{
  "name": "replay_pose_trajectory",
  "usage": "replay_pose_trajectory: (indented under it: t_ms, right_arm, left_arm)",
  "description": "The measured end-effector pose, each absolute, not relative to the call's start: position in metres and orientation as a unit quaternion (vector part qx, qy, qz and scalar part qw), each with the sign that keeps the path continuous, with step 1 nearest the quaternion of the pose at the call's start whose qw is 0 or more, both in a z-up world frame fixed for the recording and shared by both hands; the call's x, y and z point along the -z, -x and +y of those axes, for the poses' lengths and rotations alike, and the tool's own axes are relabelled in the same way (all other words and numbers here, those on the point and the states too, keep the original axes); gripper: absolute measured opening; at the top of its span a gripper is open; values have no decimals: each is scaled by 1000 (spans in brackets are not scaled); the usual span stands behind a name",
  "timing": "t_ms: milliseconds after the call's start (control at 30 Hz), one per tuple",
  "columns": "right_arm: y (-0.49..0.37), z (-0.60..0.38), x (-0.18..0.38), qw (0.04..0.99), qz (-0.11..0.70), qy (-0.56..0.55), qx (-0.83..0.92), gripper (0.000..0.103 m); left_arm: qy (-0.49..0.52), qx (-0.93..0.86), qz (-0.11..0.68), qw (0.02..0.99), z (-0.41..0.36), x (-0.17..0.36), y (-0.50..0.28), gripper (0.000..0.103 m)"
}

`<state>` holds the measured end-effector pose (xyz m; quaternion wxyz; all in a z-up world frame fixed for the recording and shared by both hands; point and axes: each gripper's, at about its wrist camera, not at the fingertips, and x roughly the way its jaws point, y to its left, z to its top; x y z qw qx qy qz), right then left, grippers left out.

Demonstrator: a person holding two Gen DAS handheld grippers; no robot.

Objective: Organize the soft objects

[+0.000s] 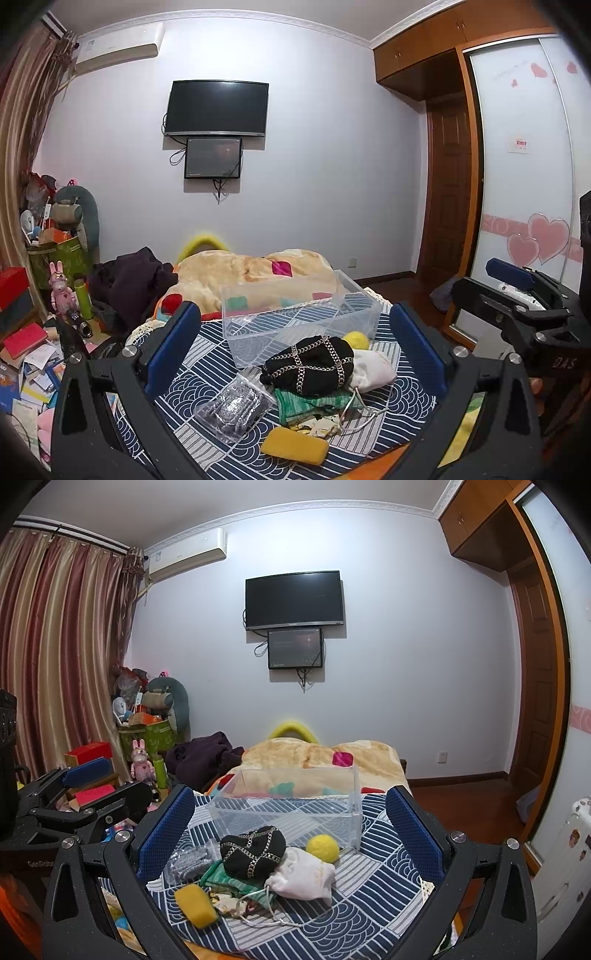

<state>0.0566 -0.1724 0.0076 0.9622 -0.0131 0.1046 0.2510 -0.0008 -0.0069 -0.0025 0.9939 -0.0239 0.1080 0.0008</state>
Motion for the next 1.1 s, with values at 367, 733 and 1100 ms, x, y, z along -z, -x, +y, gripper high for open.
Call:
replay_pose_trajectory:
  t_ms: [367, 733, 1100]
  right_arm:
    - [-60, -173, -6, 961, 103, 12, -255, 103]
    - [-79, -172, 16, 955, 144, 16, -258, 103]
    - [-131, -159, 60, 920, 263, 1, -292, 95]
  left_arm:
    - [25, -2, 110, 994, -4, 3, 1, 103]
    - [34, -26, 187, 981, 20, 33, -30, 103]
    - [69, -50, 317, 945, 76, 100, -87, 103]
